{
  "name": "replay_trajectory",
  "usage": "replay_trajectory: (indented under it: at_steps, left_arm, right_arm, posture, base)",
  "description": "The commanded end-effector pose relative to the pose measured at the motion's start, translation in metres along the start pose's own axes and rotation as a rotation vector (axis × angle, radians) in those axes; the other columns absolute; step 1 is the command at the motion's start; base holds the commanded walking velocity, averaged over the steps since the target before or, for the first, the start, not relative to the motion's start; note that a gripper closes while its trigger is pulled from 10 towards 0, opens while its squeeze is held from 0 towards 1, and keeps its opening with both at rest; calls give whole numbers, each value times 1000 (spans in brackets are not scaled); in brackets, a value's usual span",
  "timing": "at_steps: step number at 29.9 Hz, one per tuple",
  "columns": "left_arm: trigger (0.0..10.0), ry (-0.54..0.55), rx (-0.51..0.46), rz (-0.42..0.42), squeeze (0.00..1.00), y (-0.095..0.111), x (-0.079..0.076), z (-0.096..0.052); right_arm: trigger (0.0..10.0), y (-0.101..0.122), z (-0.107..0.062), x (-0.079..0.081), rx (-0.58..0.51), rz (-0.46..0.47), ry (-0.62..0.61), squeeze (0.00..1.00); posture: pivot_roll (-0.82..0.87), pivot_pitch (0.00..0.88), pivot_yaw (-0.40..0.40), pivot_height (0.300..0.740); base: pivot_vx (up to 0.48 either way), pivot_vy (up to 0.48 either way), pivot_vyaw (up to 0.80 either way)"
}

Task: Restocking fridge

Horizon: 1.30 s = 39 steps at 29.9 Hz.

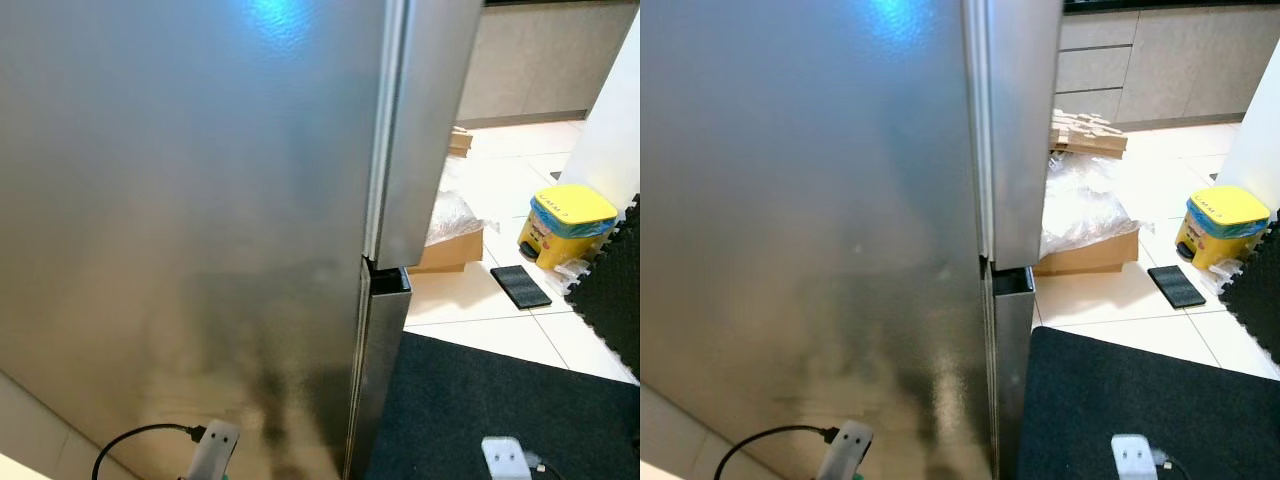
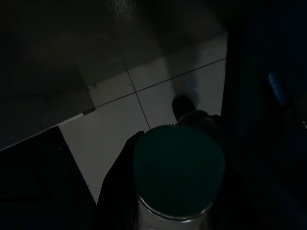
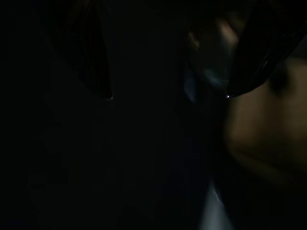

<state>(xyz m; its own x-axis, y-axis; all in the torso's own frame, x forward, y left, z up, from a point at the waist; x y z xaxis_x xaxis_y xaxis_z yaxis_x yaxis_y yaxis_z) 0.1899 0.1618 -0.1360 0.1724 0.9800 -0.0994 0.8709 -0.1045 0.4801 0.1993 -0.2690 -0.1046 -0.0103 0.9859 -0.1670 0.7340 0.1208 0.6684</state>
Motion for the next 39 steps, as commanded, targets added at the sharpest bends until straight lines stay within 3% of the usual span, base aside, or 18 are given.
replay_trajectory:
  at_steps: [1,3,12,17,18,23,24,28,34,37,39]
  left_arm:
    - [10000,3,10,5,0,-3,4,-1]
    - [10000,-2,10,16,0,-2,4,-1]
    - [10000,-9,9,30,0,0,3,-1]
    - [10000,-13,13,40,0,0,2,-1]
    - [10000,-14,18,51,0,-1,2,-1]
    - [10000,-16,23,57,0,-3,2,-1]
    - [10000,-17,26,61,0,-4,2,-1]
    - [10000,-19,30,67,0,-5,2,-1]
    - [10000,-26,32,77,0,-6,0,-1]
    - [10000,-35,34,88,0,-5,-3,0]
    - [10000,-35,34,88,0,-5,-3,0]
  right_arm:
    - [10000,10,0,-2,-56,28,15,0]
    - [10000,18,-6,13,-153,49,184,0]
    - [10000,35,-17,23,-292,101,378,0]
    - [10000,53,-28,30,-398,66,508,0]
    - [10000,75,-35,26,-486,14,535,0]
    - [10000,96,-41,20,-559,-41,534,0]
    - [10000,113,-44,13,-608,-93,501,0]
    - [10000,133,-50,7,-661,-153,471,0]
    - [10000,157,-60,7,-726,-224,439,0]
    - [10000,184,-74,25,-796,-233,474,0]
    - [10000,184,-74,25,-796,-233,474,0]
  posture:
    - [-99,0,92,740]
    - [-99,0,92,740]
    - [-116,0,102,740]
    - [-129,0,108,740]
    - [-129,0,106,740]
    - [-131,0,105,740]
    - [-138,0,103,740]
    - [-138,0,103,740]
    - [-141,0,101,740]
    - [-152,0,106,740]
    - [-152,0,106,740]
  base:
    - [0,0,0]
    - [0,0,0]
    - [0,0,0]
    - [0,0,0]
    - [0,0,0]
    - [0,0,0]
    - [0,0,0]
    - [0,0,0]
    - [0,0,0]
    - [0,0,0]
    - [0,0,0]
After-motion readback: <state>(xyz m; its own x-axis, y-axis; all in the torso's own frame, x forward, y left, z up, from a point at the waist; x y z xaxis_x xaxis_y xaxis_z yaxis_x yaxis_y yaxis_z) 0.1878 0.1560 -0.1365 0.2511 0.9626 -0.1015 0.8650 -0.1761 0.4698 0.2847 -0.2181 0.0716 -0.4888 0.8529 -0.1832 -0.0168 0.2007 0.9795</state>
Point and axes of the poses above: a point about 5 cm out from each wrist's last joint towards the gripper, its own z axis pointing out of the wrist towards the gripper, its own y axis along the axis of the wrist's last joint, x = y × z, the point moved 5 cm from there along z, pointing out of the wrist towards the gripper, and after that the axes turned 8 degrees about -z, right-handed, at the moved point
